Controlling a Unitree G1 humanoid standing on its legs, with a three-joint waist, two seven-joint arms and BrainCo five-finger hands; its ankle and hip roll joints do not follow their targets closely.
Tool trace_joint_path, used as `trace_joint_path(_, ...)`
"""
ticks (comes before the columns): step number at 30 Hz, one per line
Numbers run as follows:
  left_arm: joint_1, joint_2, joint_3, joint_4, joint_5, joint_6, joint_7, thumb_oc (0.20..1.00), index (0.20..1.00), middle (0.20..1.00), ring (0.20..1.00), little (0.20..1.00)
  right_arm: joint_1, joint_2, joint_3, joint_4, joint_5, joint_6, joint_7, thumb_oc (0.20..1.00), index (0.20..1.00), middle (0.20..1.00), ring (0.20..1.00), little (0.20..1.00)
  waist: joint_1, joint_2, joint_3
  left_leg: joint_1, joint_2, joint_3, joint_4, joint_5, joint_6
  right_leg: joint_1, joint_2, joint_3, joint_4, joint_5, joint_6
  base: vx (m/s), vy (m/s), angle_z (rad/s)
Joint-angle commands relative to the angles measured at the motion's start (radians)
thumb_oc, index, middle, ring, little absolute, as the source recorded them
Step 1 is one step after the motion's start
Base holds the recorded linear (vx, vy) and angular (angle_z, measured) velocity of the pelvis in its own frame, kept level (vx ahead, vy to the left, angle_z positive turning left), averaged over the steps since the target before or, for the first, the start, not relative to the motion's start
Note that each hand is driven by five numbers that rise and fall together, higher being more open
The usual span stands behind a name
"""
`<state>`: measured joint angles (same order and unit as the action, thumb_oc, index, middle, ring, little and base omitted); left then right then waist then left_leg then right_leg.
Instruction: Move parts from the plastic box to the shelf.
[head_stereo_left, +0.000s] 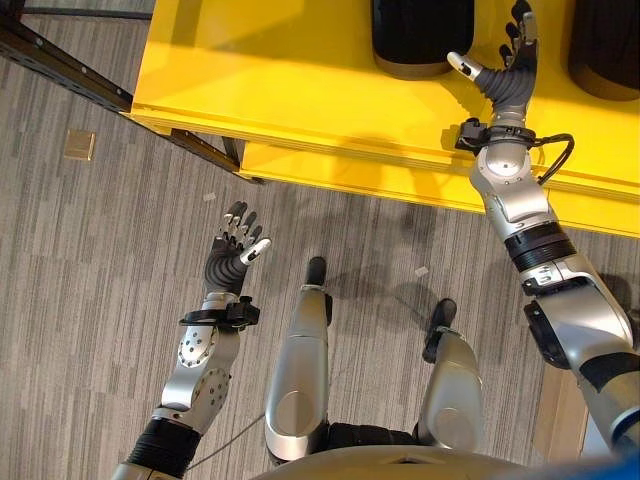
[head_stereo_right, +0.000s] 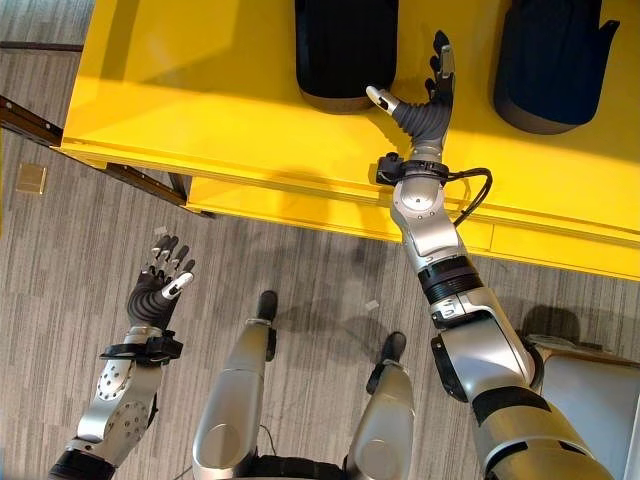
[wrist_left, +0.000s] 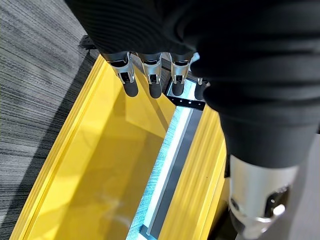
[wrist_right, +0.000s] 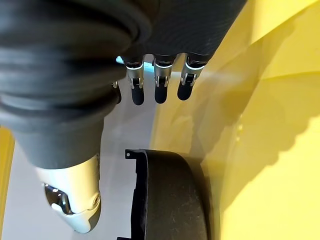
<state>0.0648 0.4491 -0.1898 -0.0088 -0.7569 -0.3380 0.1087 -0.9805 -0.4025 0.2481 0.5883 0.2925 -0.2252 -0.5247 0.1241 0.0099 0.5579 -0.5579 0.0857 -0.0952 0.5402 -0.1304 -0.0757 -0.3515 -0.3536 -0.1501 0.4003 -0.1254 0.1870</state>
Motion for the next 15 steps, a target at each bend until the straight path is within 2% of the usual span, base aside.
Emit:
trace_joint_path(1, 0.015, 0.046, 0.009, -0.068, -0.003, -0.041, -0.024, 1.000, 1.000, 1.000, 1.000, 1.000, -0.096, -0.022, 0.000, 0.011, 0.010, -0.067, 0.014, 1.000, 1.000, 1.000, 1.000, 1.000, 0.024, 0.012, -0.038, 0.001, 0.045, 0.006, -0.010, 0.036, -0.009, -0.048, 0.024, 0.039, 0.137, 0.041, -0.040, 0.00, 0.000, 0.00)
trace_joint_path(15, 0.016, 0.044, 0.009, -0.065, -0.008, -0.041, -0.018, 1.000, 1.000, 1.000, 1.000, 1.000, -0.101, 0.007, 0.033, 0.000, 0.014, -0.058, 0.039, 1.000, 1.000, 1.000, 1.000, 1.000, 0.032, 0.010, -0.038, -0.010, 0.039, 0.007, 0.005, 0.031, -0.005, -0.053, 0.020, 0.040, 0.145, 0.041, -0.041, 0.00, 0.000, 0.00)
